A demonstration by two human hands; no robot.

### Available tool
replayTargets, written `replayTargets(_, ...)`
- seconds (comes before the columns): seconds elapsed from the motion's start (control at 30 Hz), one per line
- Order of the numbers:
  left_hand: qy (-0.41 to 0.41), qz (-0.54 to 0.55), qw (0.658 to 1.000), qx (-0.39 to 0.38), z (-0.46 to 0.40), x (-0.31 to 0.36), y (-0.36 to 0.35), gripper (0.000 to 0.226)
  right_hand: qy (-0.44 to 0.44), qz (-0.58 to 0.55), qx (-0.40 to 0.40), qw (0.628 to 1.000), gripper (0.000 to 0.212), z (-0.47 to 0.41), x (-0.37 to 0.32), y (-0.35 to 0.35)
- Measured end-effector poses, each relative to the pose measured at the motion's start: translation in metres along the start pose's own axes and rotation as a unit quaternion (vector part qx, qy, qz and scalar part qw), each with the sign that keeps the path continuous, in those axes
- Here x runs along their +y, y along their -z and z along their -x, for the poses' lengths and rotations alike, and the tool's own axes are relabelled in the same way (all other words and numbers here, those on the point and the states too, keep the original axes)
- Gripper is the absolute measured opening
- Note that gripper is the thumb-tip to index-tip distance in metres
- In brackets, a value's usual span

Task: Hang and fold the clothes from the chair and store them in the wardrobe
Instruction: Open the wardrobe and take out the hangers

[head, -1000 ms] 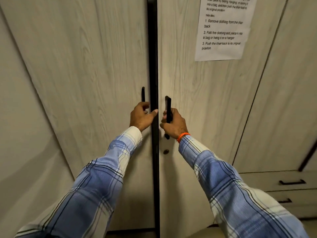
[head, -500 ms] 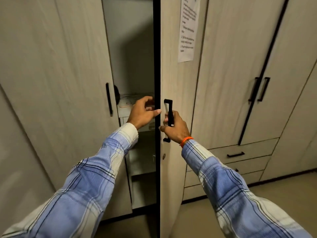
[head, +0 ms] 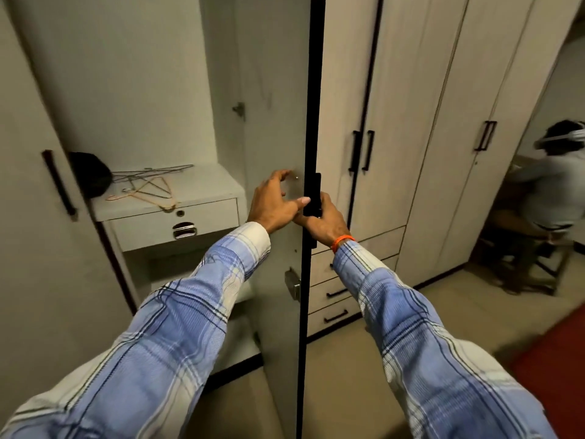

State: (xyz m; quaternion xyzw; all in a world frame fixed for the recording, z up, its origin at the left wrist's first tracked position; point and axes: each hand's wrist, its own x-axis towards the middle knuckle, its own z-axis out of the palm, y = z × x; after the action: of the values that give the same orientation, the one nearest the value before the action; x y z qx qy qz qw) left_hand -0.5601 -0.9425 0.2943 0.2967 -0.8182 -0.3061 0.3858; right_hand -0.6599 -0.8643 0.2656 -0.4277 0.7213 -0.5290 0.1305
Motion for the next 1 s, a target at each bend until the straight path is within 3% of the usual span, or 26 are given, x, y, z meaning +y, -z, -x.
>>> replayTargets(0.2, 0.003, -0.013, 1.000, -0.010, -0.036, 0.019, -0.058, 0.091, -0.019, 0.032, 0.045, 0.998, 0.053, -0.028, 0.028, 0.035)
replayTargets(0.43, 0.007, -0.024, 1.000, -0.012, -0.057, 0.038, -0.101, 0.089, -0.057, 0.059, 0.087, 0.993, 0.039, -0.055, 0.049, 0.054)
replayTargets(0.63, -0.003, 0.005, 0.999, -0.053, -0.065, 0.018, -0.100, 0.093, -0.079, 0.020, 0.155, 0.985, 0.056, -0.053, 0.053, 0.050)
replayTargets(0.7, 0.013, 0.029, 0.998, -0.057, -0.064, 0.008, -0.093, 0.093, -0.038, 0.005, 0.245, 0.969, 0.058, -0.041, 0.051, 0.044)
replayTargets(0.8, 0.033, 0.031, 0.998, -0.040, -0.056, -0.007, -0.077, 0.085, 0.106, 0.003, 0.347, 0.932, 0.053, -0.020, 0.047, 0.030)
replayTargets(0.9, 0.057, 0.023, 0.998, -0.013, -0.045, -0.030, -0.054, 0.078, 0.172, 0.010, 0.299, 0.938, 0.050, -0.013, 0.040, 0.009)
replayTargets(1.0, 0.096, 0.013, 0.995, 0.024, -0.032, -0.057, -0.019, 0.071, 0.148, 0.004, 0.157, 0.976, 0.050, -0.014, 0.025, -0.027)
